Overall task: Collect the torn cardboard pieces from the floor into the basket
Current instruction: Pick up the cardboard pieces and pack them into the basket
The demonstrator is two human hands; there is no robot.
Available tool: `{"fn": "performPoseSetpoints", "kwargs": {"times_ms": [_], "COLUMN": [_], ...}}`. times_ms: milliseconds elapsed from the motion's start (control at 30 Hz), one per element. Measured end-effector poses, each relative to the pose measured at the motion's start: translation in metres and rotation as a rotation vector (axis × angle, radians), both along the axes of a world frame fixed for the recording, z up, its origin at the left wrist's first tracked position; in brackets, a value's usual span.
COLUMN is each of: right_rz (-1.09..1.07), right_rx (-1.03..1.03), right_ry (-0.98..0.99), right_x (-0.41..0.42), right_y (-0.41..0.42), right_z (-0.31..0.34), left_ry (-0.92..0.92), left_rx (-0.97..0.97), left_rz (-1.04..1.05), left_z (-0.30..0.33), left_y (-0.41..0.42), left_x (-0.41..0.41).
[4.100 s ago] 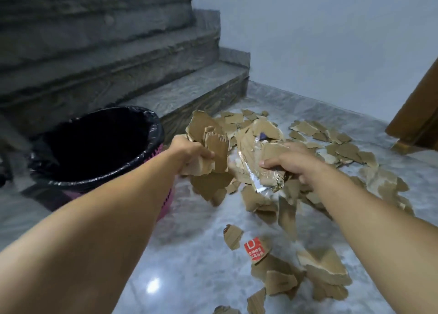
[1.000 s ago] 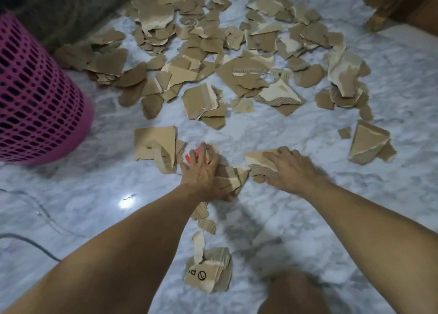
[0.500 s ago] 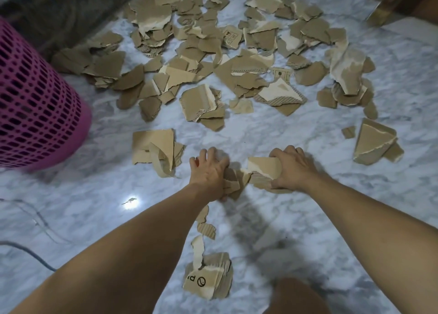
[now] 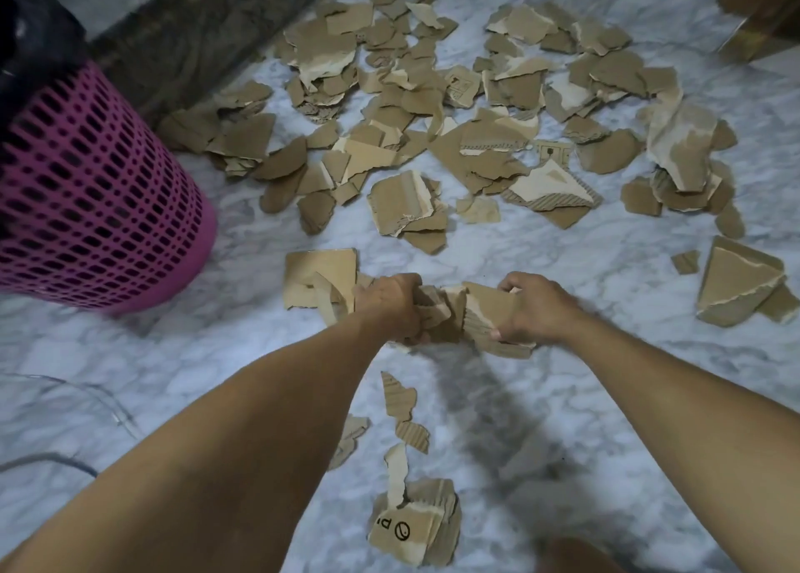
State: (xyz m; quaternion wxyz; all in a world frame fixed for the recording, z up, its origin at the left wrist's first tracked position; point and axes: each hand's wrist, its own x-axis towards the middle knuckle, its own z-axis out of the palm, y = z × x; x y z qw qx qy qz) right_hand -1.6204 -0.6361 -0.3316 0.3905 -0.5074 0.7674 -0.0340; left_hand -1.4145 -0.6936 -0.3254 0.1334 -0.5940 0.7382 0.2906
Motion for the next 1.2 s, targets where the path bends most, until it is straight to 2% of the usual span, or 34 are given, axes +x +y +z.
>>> {"fn": "performPoseSetpoints", "kwargs": {"times_ms": [300,533,733,833,933,1033,1200], "right_rz": [-0.112,-0.218,-0.304,-0.374,-0.483,-0.510,-0.493], "right_rx": [-0.058,-0.048,-0.044,-0.079,-0.144,-0.176,-0.205], "right_ry": [-0.027,-0.012,0.049,0.020,-0.124,-0.138,-0.203], "right_x": [0.042,0.077,0.099,0.102,0.100,0.101,0.097], "right_y": [-0.089,-0.155,-0.178,-0.177,-0.175,-0.169,-0.153], "right_z": [-0.005,-0.006,-0.021,-0.025,-0.023,-0.020,-0.017], "left_ry": [0.073,-0.164,-0.141,-0.134,0.002,0.224,0.398], "left_rx": [-0.015,0.016,-0.039,-0.008,0.018,0.037,0.060], "left_rz": [0.336,0.585,0.732,0.800,0.842,0.920,1.006], "left_z": [0.020,-0.008,-0.028,-0.026,-0.027,-0.028,-0.019], "left_y": [-0.077,-0.084,-0.069,-0.073,-0.078,-0.077,-0.074], "left_x": [0.068,0.074,0.063,0.069,0.078,0.090,0.106]}}
